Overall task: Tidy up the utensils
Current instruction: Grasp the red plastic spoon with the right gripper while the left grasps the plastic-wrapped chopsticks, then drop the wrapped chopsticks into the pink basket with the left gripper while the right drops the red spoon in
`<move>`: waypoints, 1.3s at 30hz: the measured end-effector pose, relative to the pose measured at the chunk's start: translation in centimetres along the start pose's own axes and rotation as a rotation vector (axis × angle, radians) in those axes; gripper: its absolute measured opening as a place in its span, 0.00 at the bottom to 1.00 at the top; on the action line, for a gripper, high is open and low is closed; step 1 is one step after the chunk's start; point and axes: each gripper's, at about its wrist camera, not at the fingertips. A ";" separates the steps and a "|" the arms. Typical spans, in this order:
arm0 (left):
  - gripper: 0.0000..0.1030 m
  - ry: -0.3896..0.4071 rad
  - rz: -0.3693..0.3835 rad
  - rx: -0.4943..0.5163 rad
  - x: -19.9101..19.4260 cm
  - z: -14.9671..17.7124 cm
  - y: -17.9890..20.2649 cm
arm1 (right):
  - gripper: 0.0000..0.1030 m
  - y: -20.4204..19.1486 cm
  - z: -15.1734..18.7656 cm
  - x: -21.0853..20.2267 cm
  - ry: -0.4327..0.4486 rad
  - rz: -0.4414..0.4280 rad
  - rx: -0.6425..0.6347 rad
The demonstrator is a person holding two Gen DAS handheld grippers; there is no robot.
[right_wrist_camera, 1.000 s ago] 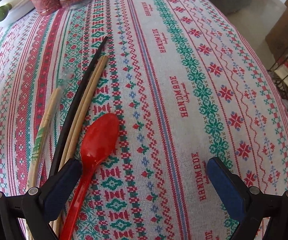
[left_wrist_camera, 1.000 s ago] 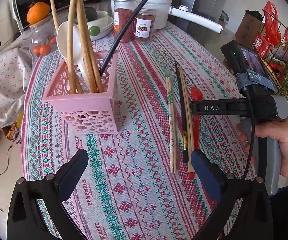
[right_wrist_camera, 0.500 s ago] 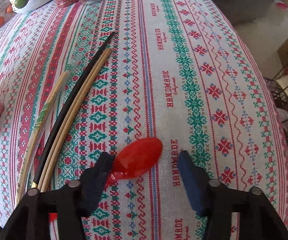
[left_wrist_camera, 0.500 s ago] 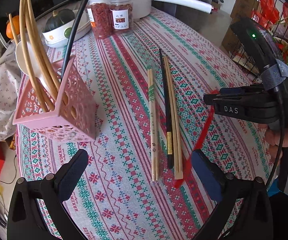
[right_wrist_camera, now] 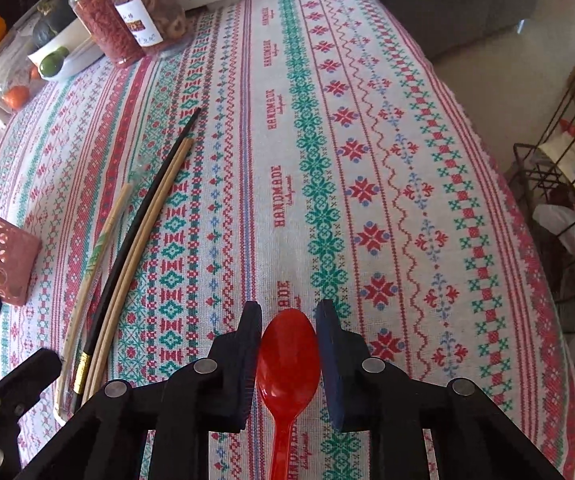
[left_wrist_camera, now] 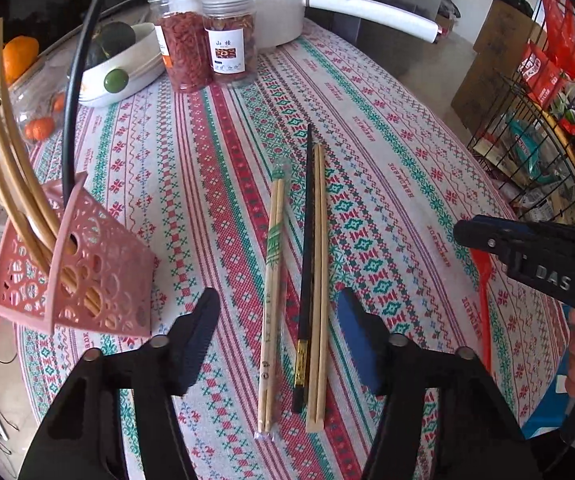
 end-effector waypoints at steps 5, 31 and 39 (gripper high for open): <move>0.22 -0.026 -0.019 -0.048 3.1 -1.5 -0.3 | 0.24 0.1 -0.7 -1.0 0.024 -0.045 0.013; 0.10 0.184 0.003 0.047 -4.2 -2.9 1.7 | 0.24 -2.0 -1.1 -6.3 0.174 -0.107 0.001; 0.10 0.438 0.090 -0.039 -14.5 -1.0 -1.6 | 0.24 -5.0 -1.0 -11.3 0.338 -0.112 -0.040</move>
Point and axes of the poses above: each gripper's, at about its wrist camera, not at the fingertips, and x roughly the way its jaws point, y to its right, z to its underside, and after that the axes turned 10 degrees about y, right-handed
